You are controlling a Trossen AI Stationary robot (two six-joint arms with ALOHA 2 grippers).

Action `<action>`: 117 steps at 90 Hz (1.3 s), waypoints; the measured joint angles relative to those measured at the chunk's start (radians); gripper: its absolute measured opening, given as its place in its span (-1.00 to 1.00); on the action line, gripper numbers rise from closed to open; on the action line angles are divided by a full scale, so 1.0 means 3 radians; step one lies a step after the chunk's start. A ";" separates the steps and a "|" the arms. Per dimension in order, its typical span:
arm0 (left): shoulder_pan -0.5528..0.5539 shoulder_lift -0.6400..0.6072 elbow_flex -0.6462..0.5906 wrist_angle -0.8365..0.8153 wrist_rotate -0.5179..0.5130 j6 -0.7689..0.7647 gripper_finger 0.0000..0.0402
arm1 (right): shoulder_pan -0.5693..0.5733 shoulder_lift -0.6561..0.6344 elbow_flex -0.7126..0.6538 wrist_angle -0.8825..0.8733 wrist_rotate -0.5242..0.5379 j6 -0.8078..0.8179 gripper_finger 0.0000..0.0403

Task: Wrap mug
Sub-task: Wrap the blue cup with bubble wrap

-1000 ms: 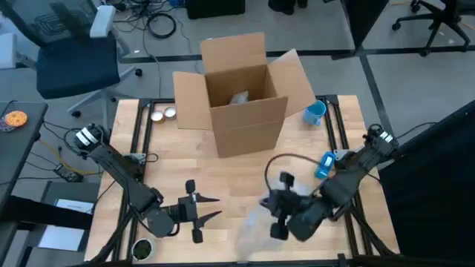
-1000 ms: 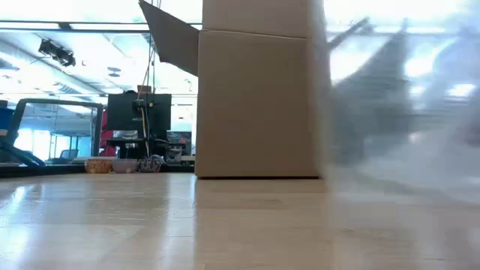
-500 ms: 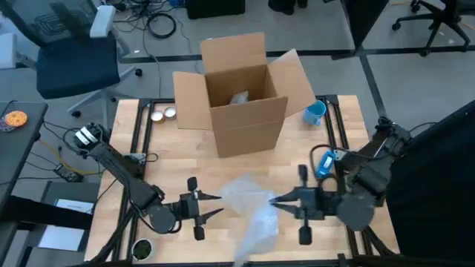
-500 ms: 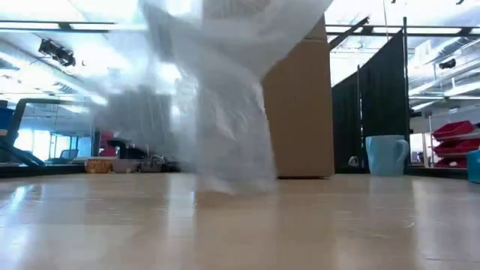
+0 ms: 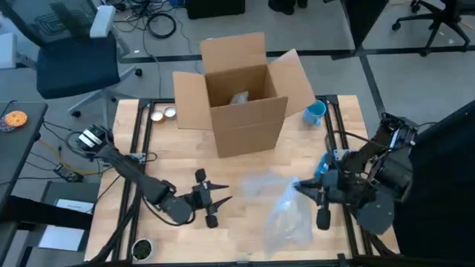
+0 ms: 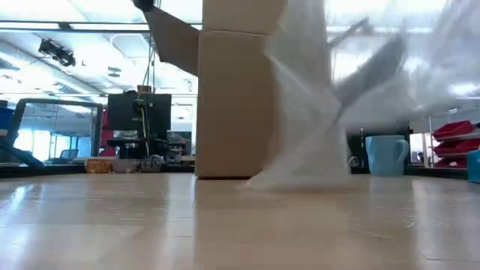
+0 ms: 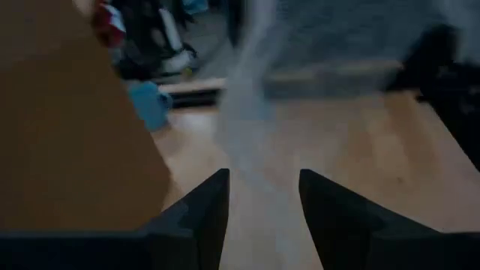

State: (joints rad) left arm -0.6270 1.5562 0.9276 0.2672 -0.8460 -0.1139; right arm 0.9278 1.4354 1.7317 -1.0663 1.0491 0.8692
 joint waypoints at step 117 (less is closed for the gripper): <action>0.0375 0.1929 0.0292 0.1764 -0.0093 -0.0471 0.05 | 0.0051 0.0006 -0.0054 0.0420 -0.0253 -0.0325 -1.00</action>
State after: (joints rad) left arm -0.5144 2.1350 1.0153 0.7963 -0.8738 -0.2552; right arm 0.9430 1.4373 1.7154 -0.9402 0.9733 0.7717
